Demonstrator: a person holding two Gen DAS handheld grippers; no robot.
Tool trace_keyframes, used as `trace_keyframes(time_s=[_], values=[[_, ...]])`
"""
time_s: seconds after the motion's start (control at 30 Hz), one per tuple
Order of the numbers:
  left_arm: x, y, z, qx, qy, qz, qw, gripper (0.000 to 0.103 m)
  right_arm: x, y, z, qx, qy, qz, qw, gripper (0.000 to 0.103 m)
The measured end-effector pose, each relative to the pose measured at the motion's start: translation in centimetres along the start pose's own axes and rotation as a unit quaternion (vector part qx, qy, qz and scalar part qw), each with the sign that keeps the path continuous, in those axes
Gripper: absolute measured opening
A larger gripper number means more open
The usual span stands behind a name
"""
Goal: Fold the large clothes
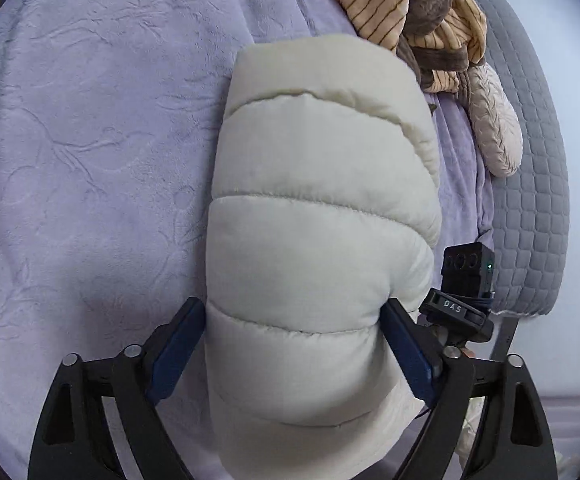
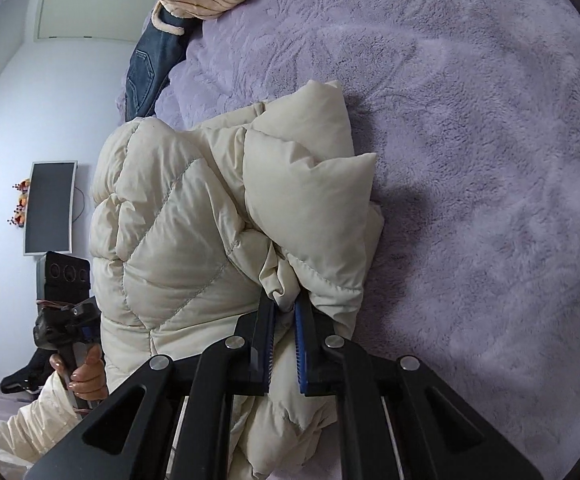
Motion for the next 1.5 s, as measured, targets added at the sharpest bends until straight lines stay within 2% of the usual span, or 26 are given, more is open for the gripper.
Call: trace_keyframes(time_s=[0.17, 0.27, 0.33, 0.37, 0.4, 0.43, 0.47, 0.5, 0.63, 0.93, 1.0, 1.2, 1.43, 1.47, 1.5], values=[[2.3, 2.5, 0.5, 0.048, 0.004, -0.08, 0.9956, 0.096, 0.6, -1.1, -0.8, 0.009, -0.001, 0.021, 1.0, 0.009], [2.8, 3.2, 0.6, 0.061, 0.011, -0.113, 0.9916, 0.099, -0.5, -2.1, -0.4, 0.007, 0.007, 0.059, 0.998, 0.012], [2.9, 3.5, 0.6, 0.067, 0.017, -0.127, 0.9895, 0.099, -1.8, -2.3, 0.1, 0.01, 0.022, 0.07, 0.997, 0.015], [3.0, 3.7, 0.6, 0.069, 0.019, -0.132, 0.9888, 0.099, -2.5, -2.3, 0.4, 0.014, 0.031, 0.07, 0.997, 0.026], [3.1, 3.9, 0.6, 0.069, 0.021, -0.135, 0.9882, 0.099, -3.2, -2.2, 0.7, 0.019, 0.04, 0.069, 0.997, 0.051], [3.2, 4.0, 0.6, 0.069, 0.023, -0.138, 0.9877, 0.099, -3.8, -2.1, 1.0, 0.024, 0.049, 0.064, 0.996, 0.07], [3.2, 4.0, 0.6, 0.069, 0.025, -0.142, 0.9872, 0.099, -4.4, -2.0, 1.3, 0.028, 0.057, 0.052, 0.997, 0.097], [3.3, 4.1, 0.5, 0.07, 0.027, -0.146, 0.9865, 0.1, -4.8, -2.0, 1.6, 0.03, 0.063, 0.037, 0.997, 0.102], [3.7, 4.8, 0.5, 0.073, 0.033, -0.162, 0.9835, 0.1, -4.7, -2.1, 2.3, 0.027, 0.056, -0.009, 0.998, 0.102], [4.8, 5.9, -0.6, 0.074, 0.04, -0.178, 0.9804, 0.102, 0.7, -0.8, 1.2, 0.023, -0.012, 0.004, 1.0, 0.102], [4.9, 5.7, -0.7, 0.074, 0.039, -0.179, 0.9803, 0.102, 1.7, -0.4, 0.8, 0.028, -0.021, -0.007, 0.999, 0.102], [5.3, 5.6, -1.3, 0.065, 0.042, -0.176, 0.9813, 0.102, 3.6, 0.2, -0.3, 0.057, -0.025, -0.057, 0.996, 0.102], [5.7, 5.4, -1.6, 0.064, 0.038, -0.164, 0.9836, 0.102, 4.0, 0.4, 0.2, 0.08, -0.023, -0.066, 0.994, 0.102], [5.7, 5.3, -1.7, 0.062, 0.037, -0.162, 0.9841, 0.102, 3.9, 0.4, 0.4, 0.083, -0.023, -0.066, 0.994, 0.102], [5.6, 5.1, -1.7, 0.061, 0.036, -0.161, 0.9844, 0.102, 3.9, 0.2, 0.6, 0.084, -0.023, -0.069, 0.994, 0.095]])
Point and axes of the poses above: each gripper's, at about its wrist camera, not at the fingertips, and x roughly the way its jaws point, y to its right, z to its underside, the point moved 2 cm from there along x, roughly the way its jaws point, and after that the axes turned 4 degrees about -y, right-handed, at the moved point
